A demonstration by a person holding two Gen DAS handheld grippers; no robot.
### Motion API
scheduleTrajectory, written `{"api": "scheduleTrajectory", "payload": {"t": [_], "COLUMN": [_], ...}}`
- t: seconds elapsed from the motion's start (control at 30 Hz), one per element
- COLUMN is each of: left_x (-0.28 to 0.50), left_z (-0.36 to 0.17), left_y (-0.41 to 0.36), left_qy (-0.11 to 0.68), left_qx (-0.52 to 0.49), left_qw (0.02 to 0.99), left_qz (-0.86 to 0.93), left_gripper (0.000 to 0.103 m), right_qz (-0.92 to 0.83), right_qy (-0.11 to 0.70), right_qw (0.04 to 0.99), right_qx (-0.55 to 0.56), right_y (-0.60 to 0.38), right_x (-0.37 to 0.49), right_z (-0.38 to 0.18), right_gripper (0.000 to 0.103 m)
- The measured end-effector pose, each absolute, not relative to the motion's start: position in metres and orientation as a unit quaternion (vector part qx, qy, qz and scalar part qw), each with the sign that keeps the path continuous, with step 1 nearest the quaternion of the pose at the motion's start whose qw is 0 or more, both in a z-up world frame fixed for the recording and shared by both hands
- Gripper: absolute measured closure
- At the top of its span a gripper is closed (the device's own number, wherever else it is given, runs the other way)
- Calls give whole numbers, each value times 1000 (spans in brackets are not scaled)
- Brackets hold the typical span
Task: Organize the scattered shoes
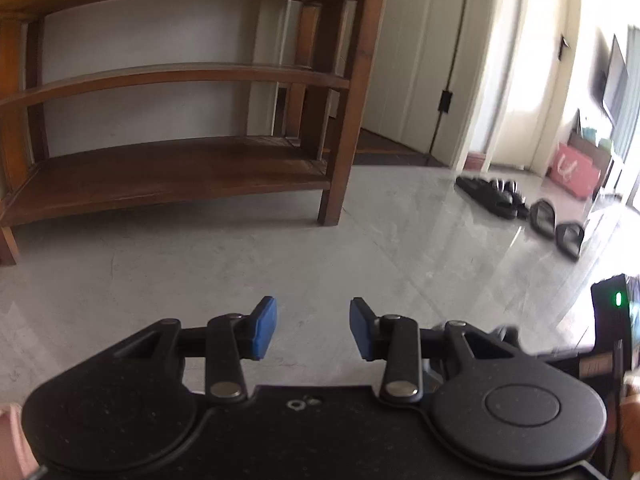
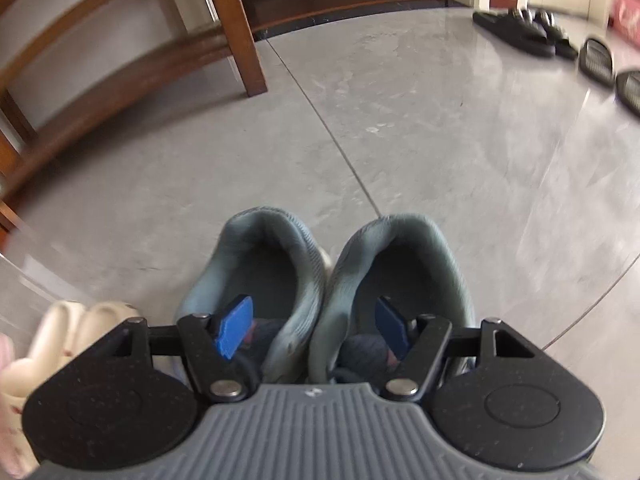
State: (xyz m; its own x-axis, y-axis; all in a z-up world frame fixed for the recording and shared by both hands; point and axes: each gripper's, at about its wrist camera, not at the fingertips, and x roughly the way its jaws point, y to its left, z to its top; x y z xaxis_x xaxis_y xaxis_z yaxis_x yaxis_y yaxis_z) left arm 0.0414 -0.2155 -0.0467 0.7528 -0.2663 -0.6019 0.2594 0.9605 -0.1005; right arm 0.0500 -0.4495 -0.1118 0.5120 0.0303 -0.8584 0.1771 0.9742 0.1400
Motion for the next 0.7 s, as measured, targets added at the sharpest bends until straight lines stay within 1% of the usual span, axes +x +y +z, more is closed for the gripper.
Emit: {"api": "scheduleTrajectory", "payload": {"t": [0.07, 0.2, 0.23, 0.27, 0.33, 0.43, 0.5, 0.57, 0.7], "left_x": [38, 40, 41, 41, 43, 44, 44, 45, 46], "left_z": [-59, -71, -73, -74, -76, -78, -80, -82, -84], "left_y": [-216, -208, -206, -204, -200, -198, -197, -196, -193], "left_qy": [329, 339, 340, 341, 340, 337, 340, 344, 352], "left_qx": [14, 21, 22, 22, 23, 29, 29, 29, 32], "left_qw": [935, 933, 933, 933, 933, 933, 932, 930, 927], "left_qz": [-132, -116, -113, -112, -113, -119, -123, -125, -125], "left_gripper": [60, 60, 55, 50, 50, 49, 49, 49, 48], "right_qz": [-47, -56, -61, -67, -76, -82, -84, -84, -96], "right_qy": [499, 502, 504, 509, 523, 532, 535, 537, 536], "right_qw": [859, 856, 855, 853, 844, 833, 832, 829, 829], "right_qx": [102, 109, 103, 96, 91, 126, 122, 127, 125], "right_y": [-449, -446, -444, -442, -440, -447, -447, -445, -439], "right_x": [51, 57, 58, 62, 69, 78, 84, 87, 89], "right_z": [-116, -126, -129, -131, -138, -145, -148, -150, -151], "right_gripper": [32, 31, 30, 28, 25, 16, 7, 1, 0]}}
